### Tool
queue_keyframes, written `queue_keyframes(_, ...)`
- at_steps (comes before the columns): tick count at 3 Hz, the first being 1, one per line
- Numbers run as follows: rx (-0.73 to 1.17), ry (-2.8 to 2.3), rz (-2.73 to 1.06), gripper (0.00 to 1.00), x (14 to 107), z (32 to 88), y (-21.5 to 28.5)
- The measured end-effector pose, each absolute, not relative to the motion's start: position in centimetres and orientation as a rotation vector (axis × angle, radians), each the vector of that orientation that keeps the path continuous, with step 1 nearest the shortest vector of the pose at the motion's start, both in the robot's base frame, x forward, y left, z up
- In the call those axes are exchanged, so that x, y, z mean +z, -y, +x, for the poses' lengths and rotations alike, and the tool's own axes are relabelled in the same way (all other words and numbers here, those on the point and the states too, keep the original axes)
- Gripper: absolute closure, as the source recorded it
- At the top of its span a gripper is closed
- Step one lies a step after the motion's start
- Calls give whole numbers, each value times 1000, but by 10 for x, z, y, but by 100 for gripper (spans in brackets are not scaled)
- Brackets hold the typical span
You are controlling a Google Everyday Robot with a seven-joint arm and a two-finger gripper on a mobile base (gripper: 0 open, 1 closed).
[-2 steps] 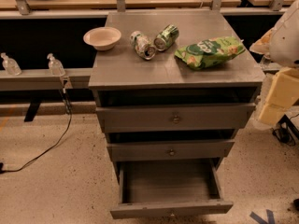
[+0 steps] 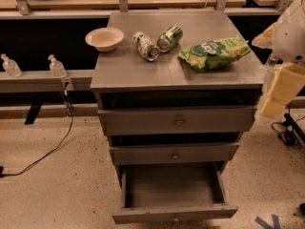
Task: Place green rice chip bag into bottom drawer
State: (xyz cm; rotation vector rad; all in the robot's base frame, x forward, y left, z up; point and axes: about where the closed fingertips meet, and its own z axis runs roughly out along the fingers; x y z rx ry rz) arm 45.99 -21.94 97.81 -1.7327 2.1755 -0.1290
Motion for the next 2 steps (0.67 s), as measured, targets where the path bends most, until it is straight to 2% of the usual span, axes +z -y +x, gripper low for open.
queue_keyframes(2,-205,-1982,-1775,0,984,553,232)
